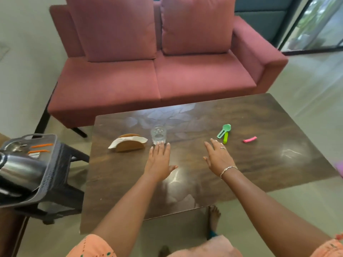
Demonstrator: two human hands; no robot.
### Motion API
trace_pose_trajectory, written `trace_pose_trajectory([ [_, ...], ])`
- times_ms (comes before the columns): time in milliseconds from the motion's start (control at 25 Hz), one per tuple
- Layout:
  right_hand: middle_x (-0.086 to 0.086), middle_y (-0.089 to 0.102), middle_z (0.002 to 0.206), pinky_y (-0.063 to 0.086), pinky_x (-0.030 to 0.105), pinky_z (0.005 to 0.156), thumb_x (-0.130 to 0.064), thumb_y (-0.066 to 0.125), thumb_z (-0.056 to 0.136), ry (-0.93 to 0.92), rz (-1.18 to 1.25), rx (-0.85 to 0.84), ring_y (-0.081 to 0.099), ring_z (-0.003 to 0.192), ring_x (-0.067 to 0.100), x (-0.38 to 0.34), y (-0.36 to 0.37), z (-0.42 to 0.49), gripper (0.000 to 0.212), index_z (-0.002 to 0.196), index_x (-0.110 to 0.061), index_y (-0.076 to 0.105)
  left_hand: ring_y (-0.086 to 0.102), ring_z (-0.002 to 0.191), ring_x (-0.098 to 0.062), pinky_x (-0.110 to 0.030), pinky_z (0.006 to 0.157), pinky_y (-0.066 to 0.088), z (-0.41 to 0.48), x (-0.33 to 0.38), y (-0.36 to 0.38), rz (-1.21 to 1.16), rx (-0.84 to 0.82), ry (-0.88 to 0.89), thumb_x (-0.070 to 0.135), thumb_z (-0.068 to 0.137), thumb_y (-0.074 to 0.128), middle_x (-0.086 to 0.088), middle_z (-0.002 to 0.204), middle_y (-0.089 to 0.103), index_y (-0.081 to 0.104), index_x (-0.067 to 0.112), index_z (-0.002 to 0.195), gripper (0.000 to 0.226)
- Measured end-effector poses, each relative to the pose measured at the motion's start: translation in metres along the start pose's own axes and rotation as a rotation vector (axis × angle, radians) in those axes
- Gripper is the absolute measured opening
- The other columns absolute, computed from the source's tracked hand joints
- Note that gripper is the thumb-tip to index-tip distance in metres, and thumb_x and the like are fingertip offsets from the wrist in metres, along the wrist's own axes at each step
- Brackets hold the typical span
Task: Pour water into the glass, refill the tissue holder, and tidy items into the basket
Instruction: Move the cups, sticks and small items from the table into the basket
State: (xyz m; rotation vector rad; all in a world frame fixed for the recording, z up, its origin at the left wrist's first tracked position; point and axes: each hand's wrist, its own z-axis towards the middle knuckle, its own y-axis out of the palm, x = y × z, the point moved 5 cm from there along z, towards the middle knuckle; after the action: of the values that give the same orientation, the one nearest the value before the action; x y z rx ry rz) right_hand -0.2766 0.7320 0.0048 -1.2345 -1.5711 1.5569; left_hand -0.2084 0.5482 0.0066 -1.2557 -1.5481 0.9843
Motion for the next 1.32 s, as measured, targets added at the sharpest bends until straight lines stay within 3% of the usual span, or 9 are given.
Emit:
trace_pose_trajectory([
  [160,0.025,0.036,0.14,0.025,0.042,0.111,-0.01,0.055,0.085,0.101,0.063,0.022,0.033,0.13,0.039,0.082,-0.001,0.003,0.05,0.132,-0.001,0.041,-0.008,0.145,-0.026,-0.04,0.117,-0.003,0.045,0.059,0.005,0.027,-0.001,0.059,0.053,0.091,0.041,-0.013,0.157,-0.005,-0.001,0.011,0.149,0.083],
  [400,0.019,0.037,0.14,0.025,0.037,0.11,-0.013,0.051,0.089,0.109,0.067,-0.021,0.034,0.131,0.033,0.196,-0.006,0.036,0.045,0.131,-0.003,0.041,-0.002,0.146,-0.023,-0.039,0.117,-0.002,0.127,0.141,0.013,0.069,-0.068,0.068,0.05,0.092,0.042,-0.011,0.158,0.005,0.008,0.01,0.148,0.076],
  [520,0.012,0.047,0.129,0.037,0.035,0.098,-0.012,0.049,0.089,0.123,0.06,-0.056,0.044,0.118,0.031,0.254,-0.006,0.058,0.035,0.123,-0.006,0.048,0.017,0.143,-0.022,-0.041,0.117,0.003,0.174,0.178,0.017,0.081,-0.07,0.038,0.046,0.092,0.044,-0.01,0.149,0.031,0.031,0.011,0.139,0.059],
  [640,0.009,0.052,0.123,0.04,0.033,0.091,-0.006,0.047,0.089,0.116,0.054,-0.107,0.047,0.113,0.029,0.297,0.001,0.078,0.034,0.122,-0.011,0.051,0.042,0.126,-0.023,-0.04,0.114,0.014,0.206,0.204,0.025,0.076,-0.085,-0.019,0.041,0.093,0.044,-0.006,0.128,0.053,0.046,0.013,0.122,0.04],
  [880,0.021,0.056,0.105,0.045,0.04,0.08,0.012,0.047,0.077,0.079,0.051,-0.242,0.053,0.102,0.037,0.354,0.047,0.11,0.023,0.096,0.003,0.057,0.054,0.11,-0.027,-0.035,0.093,0.034,0.274,0.228,0.067,0.063,-0.169,-0.135,0.039,0.092,0.045,-0.008,0.114,0.059,0.054,0.012,0.105,0.031],
  [1040,0.019,0.054,0.112,0.045,0.039,0.078,0.012,0.045,0.076,0.035,0.033,-0.297,0.05,0.105,0.034,0.374,0.077,0.133,0.03,0.102,0.003,0.054,0.055,0.108,-0.028,-0.036,0.089,0.036,0.309,0.234,0.1,0.013,-0.192,-0.23,0.04,0.092,0.045,-0.008,0.113,0.06,0.055,0.011,0.104,0.032],
  [1120,0.017,0.057,0.102,0.046,0.036,0.067,0.011,0.054,0.072,-0.019,-0.014,-0.241,0.054,0.096,0.034,0.377,0.081,0.15,0.025,0.095,0.002,0.057,0.057,0.107,-0.026,-0.035,0.089,0.035,0.323,0.239,0.117,0.005,-0.212,-0.264,0.039,0.092,0.047,-0.006,0.111,0.062,0.056,0.014,0.103,0.029],
  [1240,0.01,0.057,0.069,0.041,0.025,0.042,0.007,0.078,0.041,-0.11,-0.096,-0.179,0.058,0.061,0.027,0.379,0.086,0.172,0.035,0.065,-0.006,0.056,0.059,0.102,-0.024,-0.034,0.087,0.033,0.337,0.245,0.137,0.016,-0.224,-0.312,0.043,0.09,0.049,-0.004,0.107,0.065,0.056,0.016,0.102,0.03],
  [1320,0.009,0.056,0.066,0.044,0.026,0.041,0.006,0.081,0.036,-0.12,-0.093,-0.202,0.058,0.058,0.027,0.385,0.097,0.181,0.038,0.061,-0.006,0.055,0.059,0.101,-0.023,-0.034,0.086,0.033,0.342,0.247,0.148,0.041,-0.217,-0.352,0.047,0.089,0.051,-0.004,0.106,0.065,0.055,0.016,0.103,0.034],
])
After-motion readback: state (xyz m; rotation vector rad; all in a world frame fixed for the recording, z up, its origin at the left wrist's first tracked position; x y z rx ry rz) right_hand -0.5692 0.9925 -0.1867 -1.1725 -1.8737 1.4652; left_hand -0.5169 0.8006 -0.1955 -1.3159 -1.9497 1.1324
